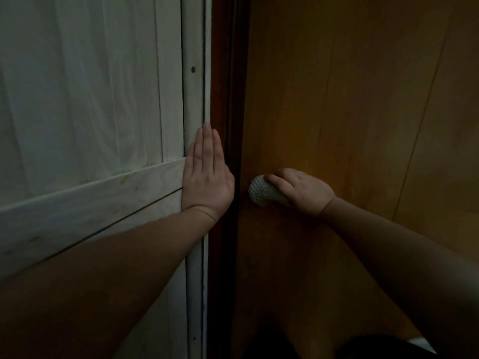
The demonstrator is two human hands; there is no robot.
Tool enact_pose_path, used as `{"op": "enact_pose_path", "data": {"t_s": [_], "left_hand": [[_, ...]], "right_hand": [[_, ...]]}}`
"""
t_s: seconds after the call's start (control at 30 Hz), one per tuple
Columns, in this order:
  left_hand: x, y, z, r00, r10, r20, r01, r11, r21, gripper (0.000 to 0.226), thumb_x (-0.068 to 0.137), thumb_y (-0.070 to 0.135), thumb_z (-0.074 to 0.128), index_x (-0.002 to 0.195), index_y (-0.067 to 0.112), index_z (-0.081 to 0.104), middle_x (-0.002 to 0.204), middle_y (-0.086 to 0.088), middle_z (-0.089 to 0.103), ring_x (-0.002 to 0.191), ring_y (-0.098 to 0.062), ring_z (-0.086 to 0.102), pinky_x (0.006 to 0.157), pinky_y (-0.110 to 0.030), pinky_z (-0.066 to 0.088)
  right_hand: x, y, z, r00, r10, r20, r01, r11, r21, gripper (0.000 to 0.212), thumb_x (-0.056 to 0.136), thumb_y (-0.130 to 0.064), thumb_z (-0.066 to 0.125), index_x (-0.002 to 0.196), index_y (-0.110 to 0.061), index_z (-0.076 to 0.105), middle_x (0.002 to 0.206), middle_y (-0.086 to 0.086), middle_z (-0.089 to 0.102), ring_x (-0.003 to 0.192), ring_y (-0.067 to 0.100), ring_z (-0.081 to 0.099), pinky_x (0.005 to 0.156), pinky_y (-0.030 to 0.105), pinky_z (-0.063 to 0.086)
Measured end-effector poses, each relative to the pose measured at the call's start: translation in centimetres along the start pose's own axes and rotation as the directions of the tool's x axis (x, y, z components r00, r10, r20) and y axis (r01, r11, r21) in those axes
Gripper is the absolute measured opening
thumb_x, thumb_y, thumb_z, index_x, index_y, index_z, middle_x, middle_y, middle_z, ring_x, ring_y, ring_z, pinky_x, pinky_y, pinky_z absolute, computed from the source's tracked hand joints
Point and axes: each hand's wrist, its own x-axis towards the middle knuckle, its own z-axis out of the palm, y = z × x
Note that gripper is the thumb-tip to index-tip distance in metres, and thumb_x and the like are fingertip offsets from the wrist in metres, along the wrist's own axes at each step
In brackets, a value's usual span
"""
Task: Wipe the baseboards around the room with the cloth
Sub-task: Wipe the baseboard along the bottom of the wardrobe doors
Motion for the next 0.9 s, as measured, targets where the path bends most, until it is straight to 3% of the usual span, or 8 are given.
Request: {"op": "enact_pose_path", "data": {"t_s": [0.4, 0.57, 0.63, 0.7, 0.9], "left_hand": [[-0.09, -0.04, 0.25, 1.000, 0.003, 0.015, -0.003, 1.000, -0.006, 0.070, 0.096, 0.023, 0.039, 0.152, -0.005, 0.009, 0.161, -0.024, 0.015, 0.150, -0.031, 0.011, 0.124, -0.040, 0.009], [-0.28, -0.10, 0.15, 1.000, 0.001, 0.031, -0.001, 1.000, -0.005, 0.072, 0.096, 0.024, 0.039, 0.153, -0.005, 0.006, 0.162, -0.022, 0.013, 0.150, -0.030, 0.008, 0.124, -0.040, 0.008], [-0.25, -0.11, 0.26, 0.999, 0.007, 0.040, -0.007, 1.000, -0.010, 0.071, 0.096, 0.026, 0.036, 0.153, -0.004, 0.005, 0.162, -0.022, 0.012, 0.150, -0.030, 0.008, 0.124, -0.041, 0.009], [-0.09, -0.18, 0.22, 0.999, 0.003, 0.047, -0.003, 1.000, -0.008, 0.071, 0.096, 0.027, 0.033, 0.153, -0.005, 0.006, 0.162, -0.022, 0.011, 0.150, -0.030, 0.008, 0.124, -0.042, 0.011], [-0.26, -0.27, 0.24, 0.997, 0.015, 0.074, -0.013, 1.000, -0.016, 0.070, 0.096, 0.027, 0.030, 0.153, -0.005, 0.006, 0.162, -0.023, 0.010, 0.151, -0.031, 0.008, 0.123, -0.043, 0.013]], "right_hand": [[0.23, 0.22, 0.15, 0.998, 0.018, 0.053, -0.019, 1.000, 0.023, 0.075, 0.069, -0.001, 0.081, 0.131, -0.001, 0.040, 0.109, 0.026, 0.063, 0.089, 0.039, 0.068, 0.075, 0.041, 0.058], [0.11, 0.18, 0.43, 0.997, 0.056, 0.052, -0.058, 0.997, 0.044, 0.047, 0.088, -0.016, 0.048, 0.133, -0.002, 0.041, 0.112, 0.024, 0.061, 0.093, 0.036, 0.067, 0.079, 0.039, 0.057], [0.04, 0.25, 0.49, 0.996, 0.061, 0.059, -0.064, 0.997, 0.048, 0.049, 0.087, -0.011, 0.057, 0.133, -0.002, 0.040, 0.113, 0.025, 0.061, 0.094, 0.037, 0.067, 0.080, 0.039, 0.057], [0.18, 0.40, 0.48, 0.995, 0.059, 0.075, -0.063, 0.996, 0.055, 0.065, 0.078, -0.002, 0.074, 0.133, -0.002, 0.039, 0.114, 0.026, 0.061, 0.095, 0.039, 0.066, 0.080, 0.041, 0.057], [0.11, 0.04, 0.41, 0.989, 0.110, 0.097, -0.114, 0.993, 0.038, 0.079, 0.069, -0.002, 0.082, 0.135, -0.005, 0.039, 0.116, 0.025, 0.060, 0.098, 0.039, 0.066, 0.080, 0.041, 0.056]]}}
